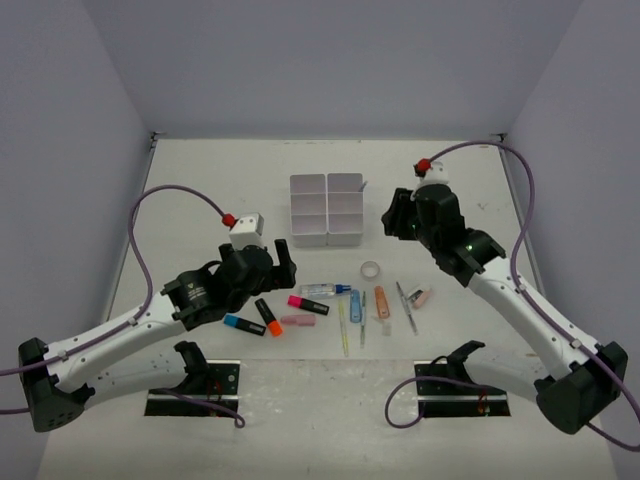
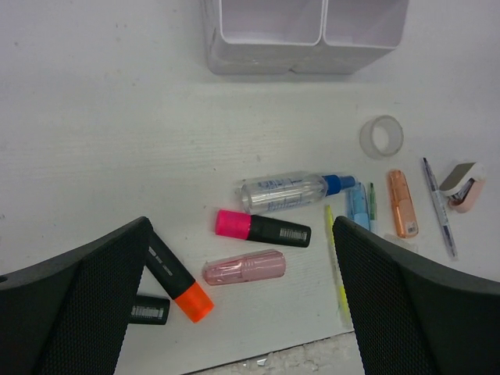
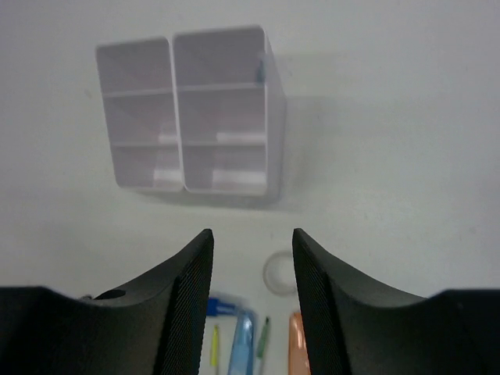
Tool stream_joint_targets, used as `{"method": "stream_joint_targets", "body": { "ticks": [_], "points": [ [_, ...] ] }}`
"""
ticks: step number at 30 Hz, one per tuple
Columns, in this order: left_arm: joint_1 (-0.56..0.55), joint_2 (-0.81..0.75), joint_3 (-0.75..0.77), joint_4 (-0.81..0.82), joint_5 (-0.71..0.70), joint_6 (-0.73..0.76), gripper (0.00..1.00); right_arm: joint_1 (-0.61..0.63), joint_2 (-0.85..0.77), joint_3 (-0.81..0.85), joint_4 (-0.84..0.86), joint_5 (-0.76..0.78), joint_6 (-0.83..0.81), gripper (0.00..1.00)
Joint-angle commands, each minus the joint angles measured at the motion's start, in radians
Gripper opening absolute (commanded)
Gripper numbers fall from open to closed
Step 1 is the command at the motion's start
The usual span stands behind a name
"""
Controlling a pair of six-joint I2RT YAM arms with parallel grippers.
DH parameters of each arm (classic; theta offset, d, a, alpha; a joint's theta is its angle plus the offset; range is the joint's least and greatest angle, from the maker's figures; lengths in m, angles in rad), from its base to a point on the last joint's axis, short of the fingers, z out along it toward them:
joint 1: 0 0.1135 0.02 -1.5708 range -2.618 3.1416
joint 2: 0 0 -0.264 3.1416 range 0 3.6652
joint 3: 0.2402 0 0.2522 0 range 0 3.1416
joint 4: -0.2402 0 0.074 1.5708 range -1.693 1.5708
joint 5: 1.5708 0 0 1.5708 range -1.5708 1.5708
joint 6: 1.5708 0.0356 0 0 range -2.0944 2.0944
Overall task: Sort the stationery into containers
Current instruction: Place the pen in the storage box, then pick up the pen from the center of the board.
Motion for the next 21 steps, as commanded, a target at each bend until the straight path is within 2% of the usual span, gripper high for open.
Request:
{"method": "stream_joint_targets", "body": {
  "ticks": [1,3,7,9,12,15,19,21],
  "points": [
    [-0.004,0.024,0.001,0.031,-0.02,-0.092,1.0,0.014,-0.055,-0.158,-0.28,-0.036,0.122,0.47],
    [-0.004,0.034,0.004,0.05,-0.023,-0.084,1.0,0.021,-0.082,-0.219,-0.311,-0.033,0.144,0.45],
    [-0.004,0.061,0.008,0.087,0.006,-0.069,1.0,0.07,-0.112,-0.255,-0.35,-0.027,0.185,0.25],
    [-0.004,0.085,0.008,0.098,0.024,-0.069,1.0,0.114,-0.102,-0.236,-0.363,-0.056,0.2,0.19],
    [-0.005,0.107,0.008,0.112,0.042,-0.067,1.0,0.225,-0.041,-0.213,-0.371,-0.03,0.267,0.2],
    [-0.009,0.107,0.003,0.132,0.054,-0.041,1.0,0.257,0.0,-0.23,-0.362,0.028,0.323,0.21],
    [-0.03,0.137,-0.009,0.167,0.071,-0.04,1.0,0.248,0.056,-0.202,-0.417,0.139,0.338,0.22],
    [-0.053,0.179,0.001,0.176,0.07,-0.046,1.0,0.202,0.113,-0.185,-0.433,0.122,0.292,0.2]
  ]
}}
